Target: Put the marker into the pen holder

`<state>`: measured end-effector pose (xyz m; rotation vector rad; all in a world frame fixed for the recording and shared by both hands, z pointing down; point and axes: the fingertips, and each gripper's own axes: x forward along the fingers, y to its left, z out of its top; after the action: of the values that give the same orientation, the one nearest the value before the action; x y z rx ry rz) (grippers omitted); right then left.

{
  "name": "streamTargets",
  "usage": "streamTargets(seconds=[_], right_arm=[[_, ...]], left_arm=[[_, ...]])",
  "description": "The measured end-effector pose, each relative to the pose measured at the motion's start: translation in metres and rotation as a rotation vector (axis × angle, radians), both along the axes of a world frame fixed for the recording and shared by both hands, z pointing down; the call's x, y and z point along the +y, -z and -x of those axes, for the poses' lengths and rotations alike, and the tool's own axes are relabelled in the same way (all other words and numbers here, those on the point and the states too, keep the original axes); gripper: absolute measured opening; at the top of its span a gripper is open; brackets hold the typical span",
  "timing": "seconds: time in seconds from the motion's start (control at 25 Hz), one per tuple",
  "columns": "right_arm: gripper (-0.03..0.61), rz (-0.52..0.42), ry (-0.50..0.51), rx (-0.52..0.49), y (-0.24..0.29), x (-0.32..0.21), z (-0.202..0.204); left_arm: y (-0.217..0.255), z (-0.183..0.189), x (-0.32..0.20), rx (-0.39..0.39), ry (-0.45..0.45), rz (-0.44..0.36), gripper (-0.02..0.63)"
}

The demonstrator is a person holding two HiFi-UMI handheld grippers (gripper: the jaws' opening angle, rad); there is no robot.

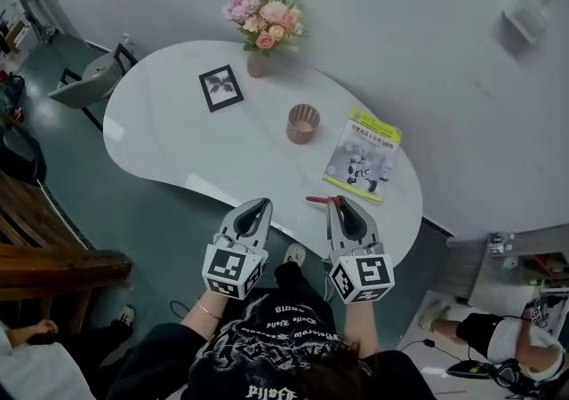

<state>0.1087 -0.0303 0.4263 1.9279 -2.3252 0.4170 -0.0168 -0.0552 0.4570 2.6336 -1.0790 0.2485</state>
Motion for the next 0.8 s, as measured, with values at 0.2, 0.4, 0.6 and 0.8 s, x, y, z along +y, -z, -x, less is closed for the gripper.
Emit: streamTargets(seconds=[0.2, 0.4, 0.6, 0.8], right_arm=[[0.069, -0.012, 0.064, -0.011, 0.003, -0.023, -0.024], [0.069, -0.008, 0.117, -0.092, 0.004, -0.044, -0.051], [0.069, -0.033, 0.126, -0.108, 0.018, -0.06, -0.068], [0.069, -0.092, 0.125, -0.109, 0.05, -0.077, -0.074]], left_arm=[[-0.003, -0.029, -0.017, -0.008, 0.037, -0.001, 0.025], [-0.006, -0.052, -0.03, -0.011, 0.079, -0.003, 0.025], [-0.006, -0.056, -0.04, -0.012, 0.122, 0.003, 0.025], [0.009, -0.053, -0.053, 0.004, 0.138, -0.007, 0.025]])
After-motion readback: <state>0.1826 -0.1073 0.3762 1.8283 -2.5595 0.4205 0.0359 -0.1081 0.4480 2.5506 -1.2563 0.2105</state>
